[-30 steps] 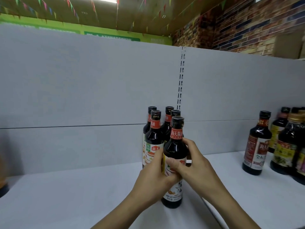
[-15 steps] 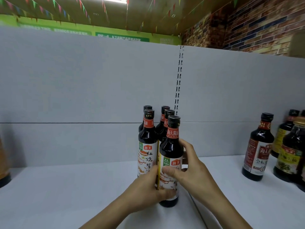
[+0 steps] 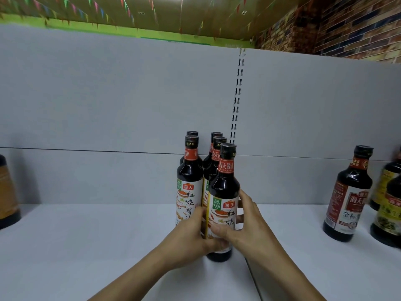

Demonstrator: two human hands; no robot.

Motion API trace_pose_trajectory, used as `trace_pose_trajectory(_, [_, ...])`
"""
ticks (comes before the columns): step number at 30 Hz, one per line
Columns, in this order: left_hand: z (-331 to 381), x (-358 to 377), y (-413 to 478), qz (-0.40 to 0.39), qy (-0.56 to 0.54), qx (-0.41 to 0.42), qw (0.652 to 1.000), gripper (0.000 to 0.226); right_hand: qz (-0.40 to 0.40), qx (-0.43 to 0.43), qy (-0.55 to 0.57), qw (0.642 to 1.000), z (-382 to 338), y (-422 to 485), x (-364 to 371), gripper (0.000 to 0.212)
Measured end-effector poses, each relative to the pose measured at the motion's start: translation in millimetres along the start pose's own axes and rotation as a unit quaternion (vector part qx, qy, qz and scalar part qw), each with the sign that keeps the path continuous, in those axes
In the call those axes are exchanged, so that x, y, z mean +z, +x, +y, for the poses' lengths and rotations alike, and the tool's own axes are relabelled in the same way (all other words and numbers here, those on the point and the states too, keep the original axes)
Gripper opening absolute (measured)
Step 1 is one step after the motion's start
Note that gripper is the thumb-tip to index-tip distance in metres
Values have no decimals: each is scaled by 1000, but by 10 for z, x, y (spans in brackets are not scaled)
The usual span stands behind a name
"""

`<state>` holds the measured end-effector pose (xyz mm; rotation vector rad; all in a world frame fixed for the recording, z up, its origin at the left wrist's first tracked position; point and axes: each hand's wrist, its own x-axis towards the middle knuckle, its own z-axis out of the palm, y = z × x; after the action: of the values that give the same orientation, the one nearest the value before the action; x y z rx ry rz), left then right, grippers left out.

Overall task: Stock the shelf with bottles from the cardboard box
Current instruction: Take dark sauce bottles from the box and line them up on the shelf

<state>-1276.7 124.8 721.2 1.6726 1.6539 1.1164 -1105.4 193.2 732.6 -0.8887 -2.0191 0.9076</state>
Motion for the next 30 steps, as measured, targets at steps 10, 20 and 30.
trace_pose_trajectory(10, [-42, 27, -5, 14, -21, 19, 1000, 68, -24, 9, 1, 1000, 21, 27, 5, 104])
trace_pose_trajectory(20, [-129, 38, -30, 39, -3, 22, 999, 57, -54, 46, -1, 997, 6, -12, 58, 80])
trace_pose_trajectory(30, [-112, 32, -89, 39, 27, 54, 997, 56, -47, 48, -4, 998, 0, -29, 69, 72])
